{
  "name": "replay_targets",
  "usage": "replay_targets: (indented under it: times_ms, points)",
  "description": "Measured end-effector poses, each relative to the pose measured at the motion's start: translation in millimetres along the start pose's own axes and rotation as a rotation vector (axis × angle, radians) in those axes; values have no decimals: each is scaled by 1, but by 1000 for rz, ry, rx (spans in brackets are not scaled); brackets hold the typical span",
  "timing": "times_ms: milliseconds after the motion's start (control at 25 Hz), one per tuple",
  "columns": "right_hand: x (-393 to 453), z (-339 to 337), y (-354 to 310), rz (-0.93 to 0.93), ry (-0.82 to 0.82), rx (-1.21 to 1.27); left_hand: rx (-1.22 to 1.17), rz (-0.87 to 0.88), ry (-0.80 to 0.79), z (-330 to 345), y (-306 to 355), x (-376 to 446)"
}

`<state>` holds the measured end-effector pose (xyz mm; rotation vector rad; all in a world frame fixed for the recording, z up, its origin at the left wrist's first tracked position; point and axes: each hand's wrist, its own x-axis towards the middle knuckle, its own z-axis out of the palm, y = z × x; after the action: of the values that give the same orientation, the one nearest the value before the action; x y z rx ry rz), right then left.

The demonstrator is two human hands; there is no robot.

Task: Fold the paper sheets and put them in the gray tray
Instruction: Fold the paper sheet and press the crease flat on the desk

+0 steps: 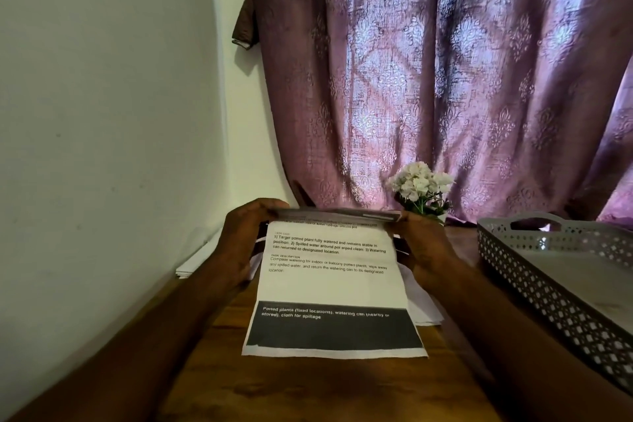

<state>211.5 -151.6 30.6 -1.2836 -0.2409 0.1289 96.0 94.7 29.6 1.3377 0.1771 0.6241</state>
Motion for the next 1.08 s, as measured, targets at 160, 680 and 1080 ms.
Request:
replay_targets:
  times_ms: [160, 680, 1080]
  points:
    - [1, -2, -3, 44, -3, 64, -27, -94, -53, -3, 3, -1]
    - [-2, 0, 3, 67, -121, -16, -97, 62, -71, -4, -7, 9]
    - [-5, -3, 2, 35, -71, 63, -35, -68, -3, -4, -12, 7]
